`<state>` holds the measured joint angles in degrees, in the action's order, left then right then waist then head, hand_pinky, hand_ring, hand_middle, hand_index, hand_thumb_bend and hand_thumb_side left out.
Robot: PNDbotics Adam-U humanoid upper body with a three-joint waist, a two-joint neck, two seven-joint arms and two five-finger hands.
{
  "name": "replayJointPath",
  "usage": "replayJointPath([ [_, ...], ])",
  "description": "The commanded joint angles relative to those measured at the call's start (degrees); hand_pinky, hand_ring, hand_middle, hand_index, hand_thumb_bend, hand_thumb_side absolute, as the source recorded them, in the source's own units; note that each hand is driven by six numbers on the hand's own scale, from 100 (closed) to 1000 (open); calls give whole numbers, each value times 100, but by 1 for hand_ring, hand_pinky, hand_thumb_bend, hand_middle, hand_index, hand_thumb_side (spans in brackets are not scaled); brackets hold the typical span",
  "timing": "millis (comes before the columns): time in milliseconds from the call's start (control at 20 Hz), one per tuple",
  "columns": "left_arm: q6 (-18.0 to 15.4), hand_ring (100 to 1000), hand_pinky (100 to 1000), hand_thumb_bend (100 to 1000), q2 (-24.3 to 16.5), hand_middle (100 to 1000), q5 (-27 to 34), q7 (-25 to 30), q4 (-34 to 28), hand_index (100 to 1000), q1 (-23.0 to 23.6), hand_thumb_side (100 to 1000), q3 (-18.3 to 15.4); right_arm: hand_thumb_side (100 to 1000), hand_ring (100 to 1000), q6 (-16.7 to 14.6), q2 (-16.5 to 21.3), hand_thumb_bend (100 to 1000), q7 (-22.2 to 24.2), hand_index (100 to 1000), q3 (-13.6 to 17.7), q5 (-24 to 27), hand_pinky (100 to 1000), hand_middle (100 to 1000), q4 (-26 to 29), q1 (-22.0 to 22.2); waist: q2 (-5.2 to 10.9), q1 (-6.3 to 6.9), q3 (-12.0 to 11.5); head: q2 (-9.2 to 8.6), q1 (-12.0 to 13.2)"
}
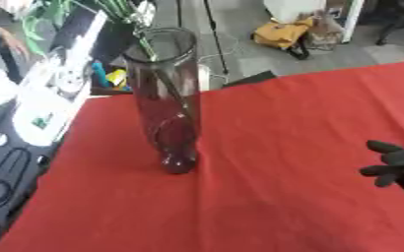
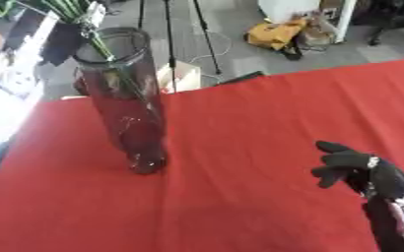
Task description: Arrange flowers into the vase.
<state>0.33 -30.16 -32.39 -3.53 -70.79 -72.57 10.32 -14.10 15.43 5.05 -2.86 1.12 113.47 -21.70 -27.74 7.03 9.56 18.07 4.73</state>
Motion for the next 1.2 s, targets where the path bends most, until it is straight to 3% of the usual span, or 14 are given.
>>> replayJointPath([
  [50,-20,609,372,100,-168,608,13,128,-73,835,-66,1000,-55,1000,881,-1,86,100,10,728,24,58,697,471,113,-13,195,-41,-31,9,-18],
  [450,128,624,396,100,-305,626,316,587,-286,852,-57,1000,-63,1000,881,32,77,100,-19,728,34,57,698,470,113,38,251,-61,-92,77,-38],
  [1200,138,782,621,100,-466,789,-63,1819,-317,960,-20,1000,-55,1000,882,58,75,100,-23,728,36,101,699,467,113,74,311,-10,-111,105,-54],
])
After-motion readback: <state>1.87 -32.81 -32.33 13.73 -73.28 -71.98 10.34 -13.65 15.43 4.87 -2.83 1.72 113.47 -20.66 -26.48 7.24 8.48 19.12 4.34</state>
